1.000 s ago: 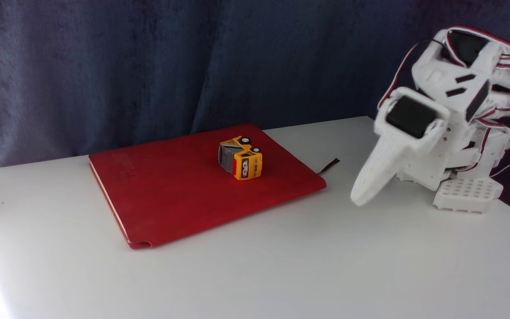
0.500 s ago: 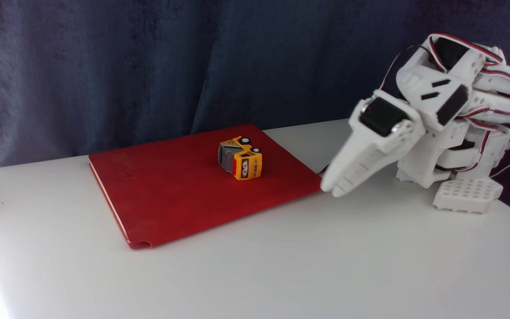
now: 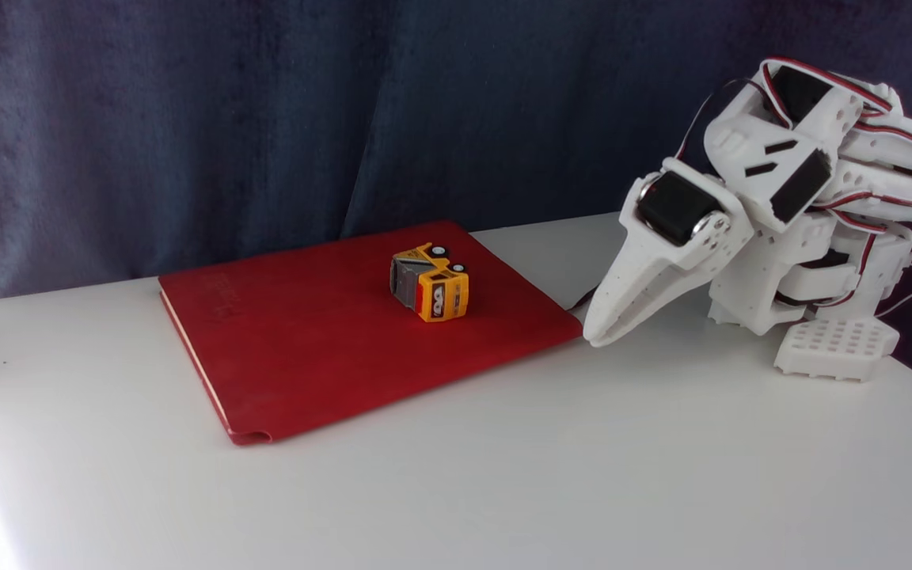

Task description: Grasp a toy truck onto the red notebook.

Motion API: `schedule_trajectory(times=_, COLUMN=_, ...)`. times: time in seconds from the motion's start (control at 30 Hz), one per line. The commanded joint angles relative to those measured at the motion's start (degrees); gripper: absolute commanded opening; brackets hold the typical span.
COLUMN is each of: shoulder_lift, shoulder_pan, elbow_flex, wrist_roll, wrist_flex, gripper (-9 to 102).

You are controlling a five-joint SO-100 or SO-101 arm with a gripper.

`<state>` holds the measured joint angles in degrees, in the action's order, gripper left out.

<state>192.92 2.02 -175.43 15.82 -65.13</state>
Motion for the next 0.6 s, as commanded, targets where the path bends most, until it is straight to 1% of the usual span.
schedule_trajectory(times=0.0, shoulder_lift=1.05, shoulder_pan=0.09, elbow_flex=0.35, wrist_roll=-0.18, wrist_flex=-0.18, gripper=0)
schedule_trajectory(times=0.57, shoulder_lift=1.05, shoulder_pan=0.09, elbow_flex=0.35, wrist_roll=-0.18, wrist_flex=-0.18, gripper=0)
